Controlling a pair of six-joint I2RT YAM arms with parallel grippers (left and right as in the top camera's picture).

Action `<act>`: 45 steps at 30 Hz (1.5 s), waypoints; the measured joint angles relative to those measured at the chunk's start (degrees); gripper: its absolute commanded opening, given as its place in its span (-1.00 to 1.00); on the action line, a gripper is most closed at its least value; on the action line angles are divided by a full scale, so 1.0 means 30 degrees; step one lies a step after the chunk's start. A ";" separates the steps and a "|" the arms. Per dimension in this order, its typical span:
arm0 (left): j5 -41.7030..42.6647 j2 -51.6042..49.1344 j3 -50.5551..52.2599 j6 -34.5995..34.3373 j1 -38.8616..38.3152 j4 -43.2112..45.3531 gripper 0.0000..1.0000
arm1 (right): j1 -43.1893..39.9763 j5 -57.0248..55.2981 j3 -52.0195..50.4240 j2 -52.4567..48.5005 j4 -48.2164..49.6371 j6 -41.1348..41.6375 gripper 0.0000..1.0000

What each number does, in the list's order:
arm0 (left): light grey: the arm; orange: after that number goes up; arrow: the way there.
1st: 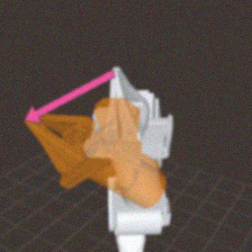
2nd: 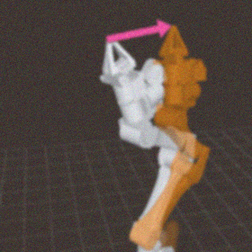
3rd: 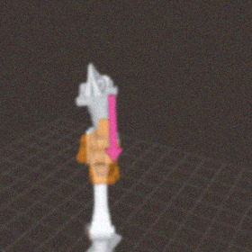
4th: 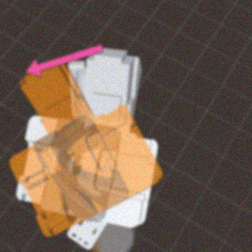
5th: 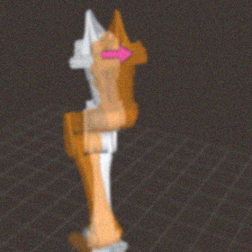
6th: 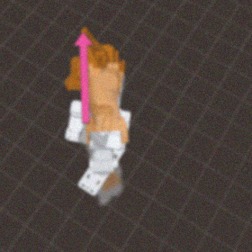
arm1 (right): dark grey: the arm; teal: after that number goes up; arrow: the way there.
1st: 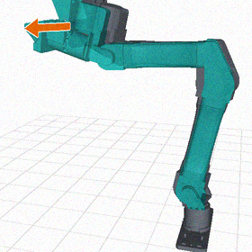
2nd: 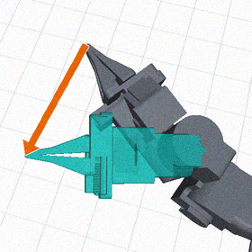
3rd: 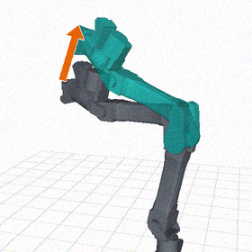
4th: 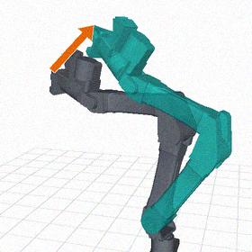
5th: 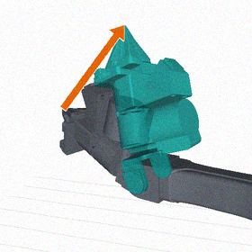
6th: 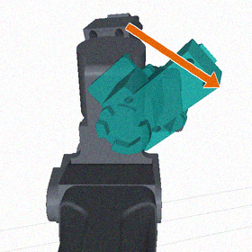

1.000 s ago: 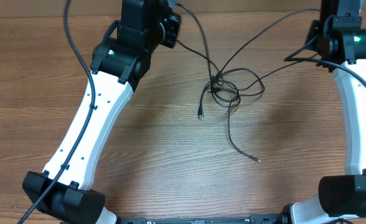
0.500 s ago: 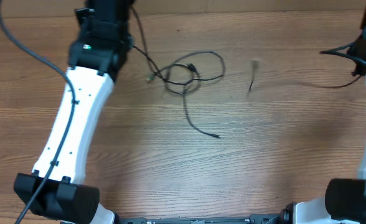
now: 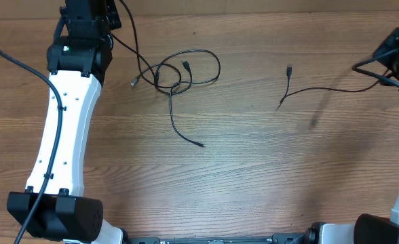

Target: Untangle cables

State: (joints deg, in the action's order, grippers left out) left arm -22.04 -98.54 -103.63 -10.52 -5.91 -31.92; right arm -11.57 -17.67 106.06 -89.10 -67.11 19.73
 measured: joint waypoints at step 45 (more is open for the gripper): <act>0.7504 0.0000 0.0000 0.2157 -0.4663 -0.1945 -0.92 | -0.6594 0.0619 -0.0007 -0.8677 0.8408 -0.3650 1.00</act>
State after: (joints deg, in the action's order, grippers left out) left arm 0.47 -98.54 -103.63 -4.05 -19.90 -37.76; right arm -31.35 -15.81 106.04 -115.13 -41.89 8.78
